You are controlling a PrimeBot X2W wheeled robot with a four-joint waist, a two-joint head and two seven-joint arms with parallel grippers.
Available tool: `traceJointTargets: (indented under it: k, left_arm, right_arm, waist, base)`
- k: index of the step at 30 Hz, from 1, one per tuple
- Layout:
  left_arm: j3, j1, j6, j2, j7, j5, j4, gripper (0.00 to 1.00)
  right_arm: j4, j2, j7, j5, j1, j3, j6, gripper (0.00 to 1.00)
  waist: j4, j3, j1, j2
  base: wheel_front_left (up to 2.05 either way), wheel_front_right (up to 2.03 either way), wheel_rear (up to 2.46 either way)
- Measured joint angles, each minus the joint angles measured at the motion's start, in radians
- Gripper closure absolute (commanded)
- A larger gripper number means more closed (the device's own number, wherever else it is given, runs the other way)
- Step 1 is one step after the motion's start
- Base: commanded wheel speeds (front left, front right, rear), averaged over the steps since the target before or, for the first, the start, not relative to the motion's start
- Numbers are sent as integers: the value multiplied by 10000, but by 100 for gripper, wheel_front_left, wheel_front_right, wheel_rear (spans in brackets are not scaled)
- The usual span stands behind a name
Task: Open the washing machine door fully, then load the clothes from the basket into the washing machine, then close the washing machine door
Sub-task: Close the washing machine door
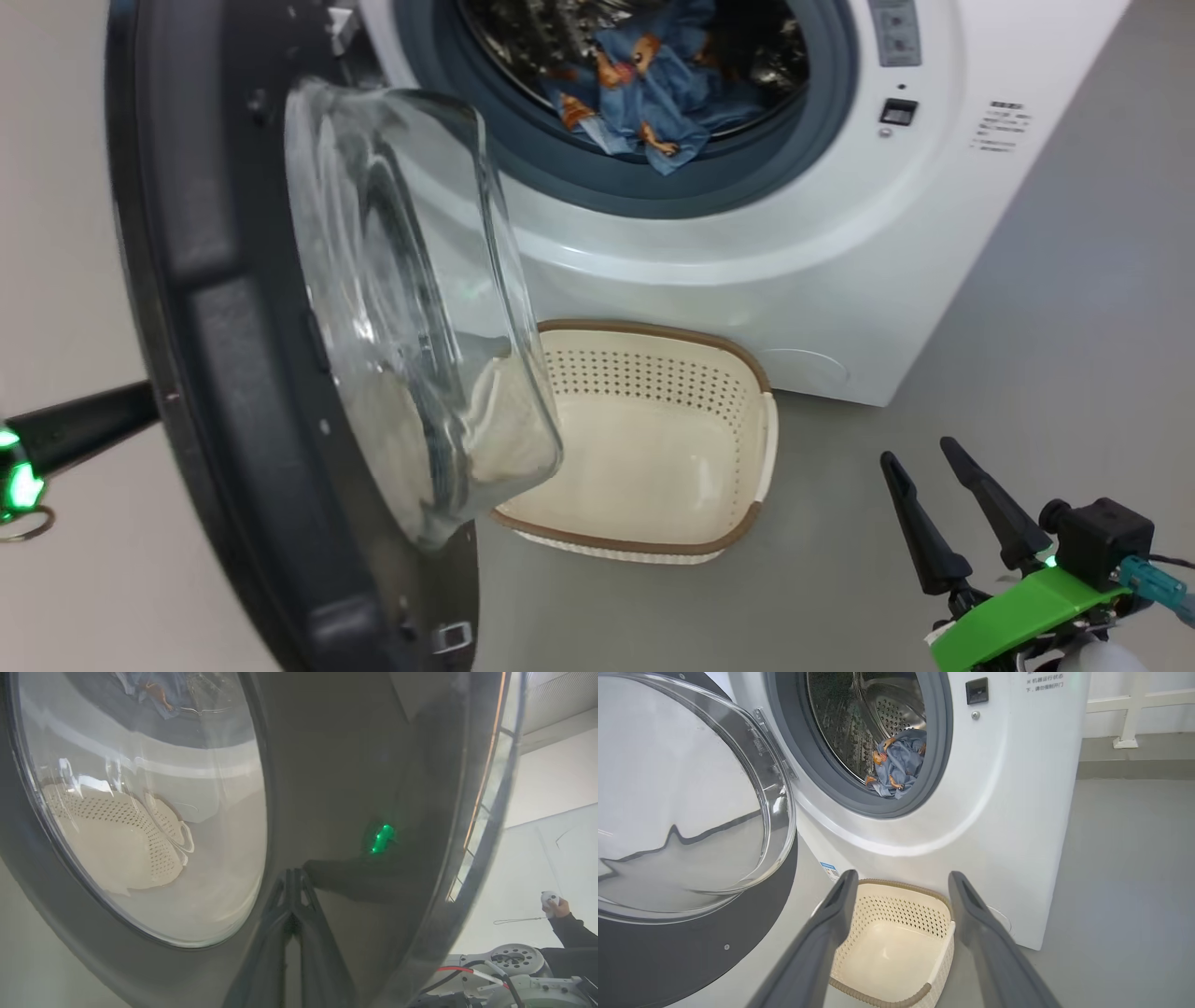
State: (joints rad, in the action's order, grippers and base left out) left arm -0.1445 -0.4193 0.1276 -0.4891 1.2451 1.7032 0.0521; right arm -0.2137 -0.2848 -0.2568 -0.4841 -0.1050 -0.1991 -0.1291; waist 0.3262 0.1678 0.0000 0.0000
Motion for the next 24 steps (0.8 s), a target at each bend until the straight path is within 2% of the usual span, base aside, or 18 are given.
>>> traceJointTargets:
  k: [8, 13, 24]
  left_arm:
    - [151, -817, 0, 986, 44, -224, 196, 100]
    - [608, -1135, 0, 1547, -58, -786, 330, 100]
    - [663, -1947, 2, 2015, -953, -1488, -219, 100]
  right_arm:
    - [104, 199, 0, 75, 56, 240, 0, 0]
    - [205, 399, 0, 115, 56, 380, 0, 0]
    - [355, 711, 0, 165, 51, 546, 0, 0]
  waist:
    - [-783, 62, 0, 0]
    - [-1378, 114, 0, 0]
    - [-2855, 281, 0, 0]
  base:
    - [0, 0, 0]
    - [0, 0, 0]
    - [0, 0, 0]
